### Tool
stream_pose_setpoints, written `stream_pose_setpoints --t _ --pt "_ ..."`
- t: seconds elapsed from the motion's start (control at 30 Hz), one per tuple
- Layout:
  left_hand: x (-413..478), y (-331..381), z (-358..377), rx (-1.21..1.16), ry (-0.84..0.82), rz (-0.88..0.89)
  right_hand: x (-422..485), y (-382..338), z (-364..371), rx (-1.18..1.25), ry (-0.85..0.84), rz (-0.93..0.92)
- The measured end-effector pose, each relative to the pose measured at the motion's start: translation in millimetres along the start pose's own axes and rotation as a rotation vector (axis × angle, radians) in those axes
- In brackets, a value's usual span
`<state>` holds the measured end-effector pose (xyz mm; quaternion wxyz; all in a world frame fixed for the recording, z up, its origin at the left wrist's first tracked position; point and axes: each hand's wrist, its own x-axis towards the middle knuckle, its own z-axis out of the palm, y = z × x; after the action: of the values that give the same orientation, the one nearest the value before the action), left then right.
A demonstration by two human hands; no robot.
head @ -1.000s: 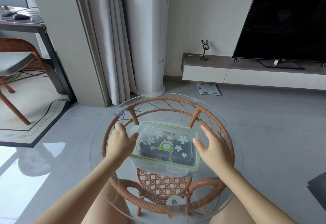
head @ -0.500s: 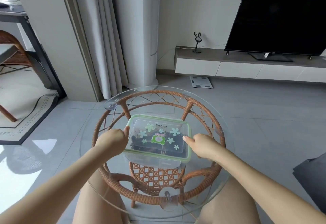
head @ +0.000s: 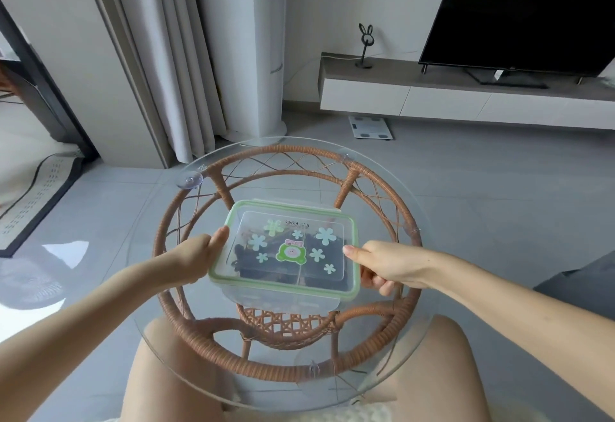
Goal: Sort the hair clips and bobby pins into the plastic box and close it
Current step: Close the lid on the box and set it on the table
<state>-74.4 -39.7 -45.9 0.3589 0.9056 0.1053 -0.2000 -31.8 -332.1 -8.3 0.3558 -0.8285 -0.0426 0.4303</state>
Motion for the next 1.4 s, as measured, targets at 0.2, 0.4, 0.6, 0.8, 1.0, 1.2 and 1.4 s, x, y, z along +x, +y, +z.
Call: stream_pose_setpoints --t 0.2,0.4,0.6,0.8,1.0,1.2,1.4 --pt "0 3 -9 0.007 -0.094 -0.026 -1 0 4 0.086 -0.031 -0.041" --pt "34 33 -27 0.455 0.2 0.107 -24 -5 51 0.1 0.017 0.125" --pt "11 63 -3 0.545 0.618 0.269 -52 -22 42 -0.356 0.343 -0.112" --pt "-51 37 43 0.457 0.421 0.015 -10 -17 27 -0.779 0.629 -0.192" --pt "-48 39 59 0.265 0.303 0.112 6 -14 22 -0.818 0.634 -0.291" --pt "-22 40 39 0.174 0.255 0.155 11 -11 21 -0.552 0.459 -0.27" --pt "-4 28 42 -0.059 0.23 0.139 15 -8 22 -0.331 0.413 -0.242"
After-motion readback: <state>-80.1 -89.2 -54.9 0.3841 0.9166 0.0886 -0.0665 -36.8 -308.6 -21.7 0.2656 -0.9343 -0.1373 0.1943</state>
